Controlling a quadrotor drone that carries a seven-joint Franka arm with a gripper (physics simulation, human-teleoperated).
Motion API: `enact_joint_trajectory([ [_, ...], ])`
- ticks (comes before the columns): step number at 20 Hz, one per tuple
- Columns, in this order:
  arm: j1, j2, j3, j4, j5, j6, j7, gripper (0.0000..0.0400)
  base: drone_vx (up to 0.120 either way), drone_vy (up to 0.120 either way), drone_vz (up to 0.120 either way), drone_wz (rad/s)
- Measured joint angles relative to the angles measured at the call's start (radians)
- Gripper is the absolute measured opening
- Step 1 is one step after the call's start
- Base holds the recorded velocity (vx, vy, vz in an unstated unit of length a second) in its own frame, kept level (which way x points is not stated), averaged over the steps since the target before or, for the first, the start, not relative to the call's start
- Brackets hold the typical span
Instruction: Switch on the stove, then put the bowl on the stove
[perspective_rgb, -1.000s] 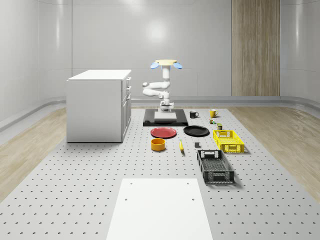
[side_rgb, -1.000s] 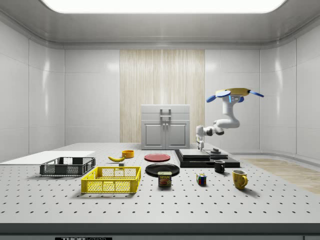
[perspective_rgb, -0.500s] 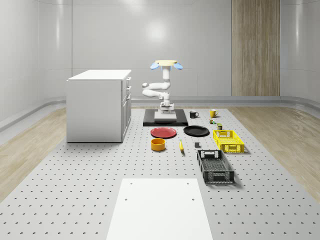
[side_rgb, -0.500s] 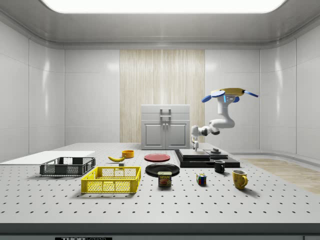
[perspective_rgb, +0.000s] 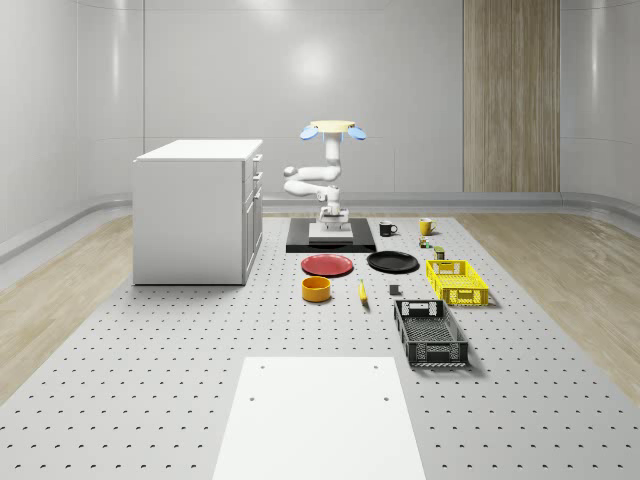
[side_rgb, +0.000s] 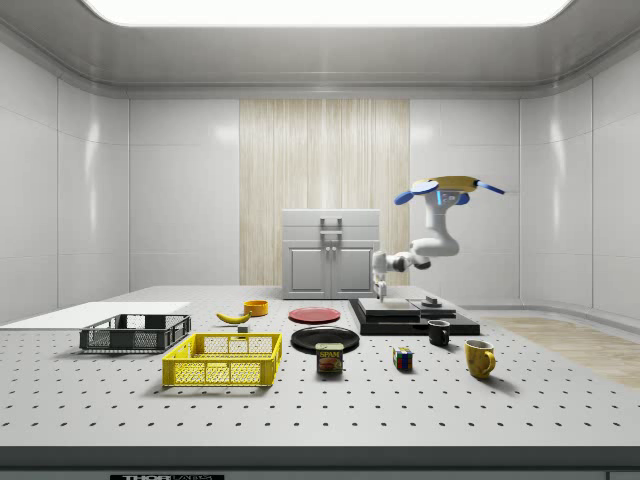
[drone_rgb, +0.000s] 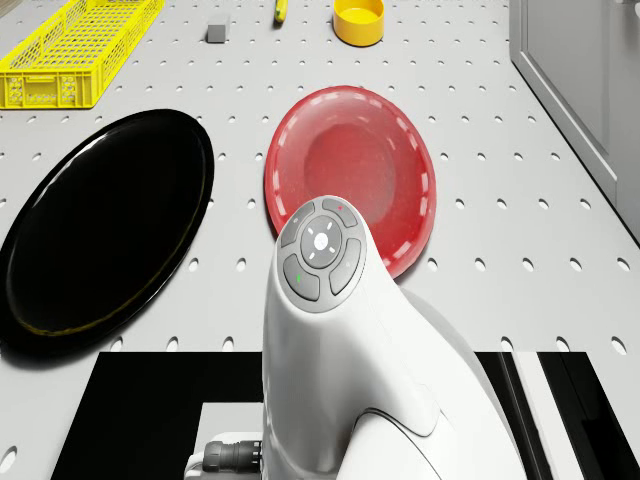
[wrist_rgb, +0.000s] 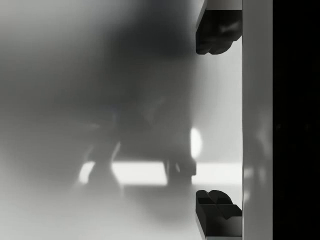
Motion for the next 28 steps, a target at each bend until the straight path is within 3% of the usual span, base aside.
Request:
enact_joint_trajectory([
  [13, -0.004, -0.011, 0.001, 0.001, 0.005, 0.010, 0.003, 0.0400, 0.120, 0.000, 0.000, 0.000],
  [21, -0.006, -0.016, 0.001, 0.001, 0.007, 0.015, 0.005, 0.0400, 0.120, 0.000, 0.050, 0.000],
  [28, -0.008, -0.021, 0.002, 0.001, 0.009, 0.019, 0.006, 0.0400, 0.120, -0.086, 0.000, 0.000],
])
